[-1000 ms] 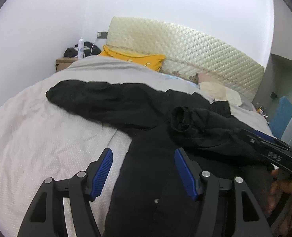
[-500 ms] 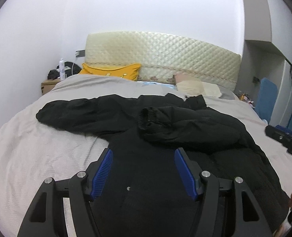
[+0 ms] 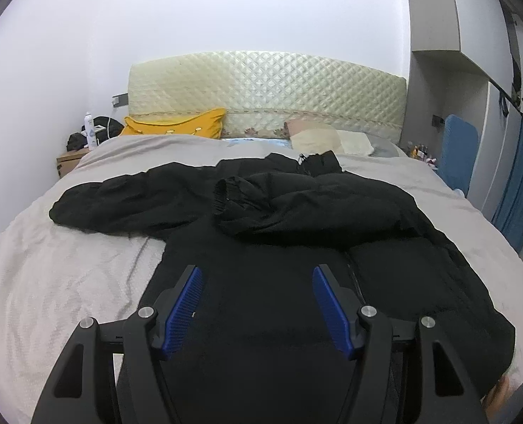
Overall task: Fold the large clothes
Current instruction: 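Grasp the other sleeve cuff with the left gripper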
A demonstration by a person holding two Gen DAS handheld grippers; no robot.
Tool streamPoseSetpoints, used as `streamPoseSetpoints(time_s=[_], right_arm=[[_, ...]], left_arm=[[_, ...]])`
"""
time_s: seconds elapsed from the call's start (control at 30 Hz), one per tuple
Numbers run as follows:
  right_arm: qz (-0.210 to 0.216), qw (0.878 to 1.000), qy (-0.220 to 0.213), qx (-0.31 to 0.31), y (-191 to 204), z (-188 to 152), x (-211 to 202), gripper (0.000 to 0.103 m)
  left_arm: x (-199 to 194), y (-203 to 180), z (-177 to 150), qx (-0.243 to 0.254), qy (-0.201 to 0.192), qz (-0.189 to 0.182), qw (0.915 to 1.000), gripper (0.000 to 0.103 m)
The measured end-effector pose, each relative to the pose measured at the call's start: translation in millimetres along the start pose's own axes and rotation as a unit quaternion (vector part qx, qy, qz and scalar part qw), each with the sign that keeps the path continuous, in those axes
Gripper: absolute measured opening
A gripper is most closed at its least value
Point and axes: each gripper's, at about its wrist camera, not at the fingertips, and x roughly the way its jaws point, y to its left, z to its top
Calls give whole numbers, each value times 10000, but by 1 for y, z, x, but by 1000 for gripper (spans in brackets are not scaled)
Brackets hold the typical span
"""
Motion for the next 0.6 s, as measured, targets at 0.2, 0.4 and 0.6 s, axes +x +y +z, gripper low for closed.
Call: streamPoseSetpoints(time_s=[0.2,0.4,0.6], right_arm=[[59,10000,46,-15,6,-20,-20,87],[19,9997,-239,87,5,-27,-41,97],[-84,9984,-403,378,-8,-31,-45,103]], left_arm=[[0,-6,-5,50,37,-109,9999,65],[-3,-6,-8,114,-21,-167,9998,65],[-6,10,2,15,-114,-208,9997,65]])
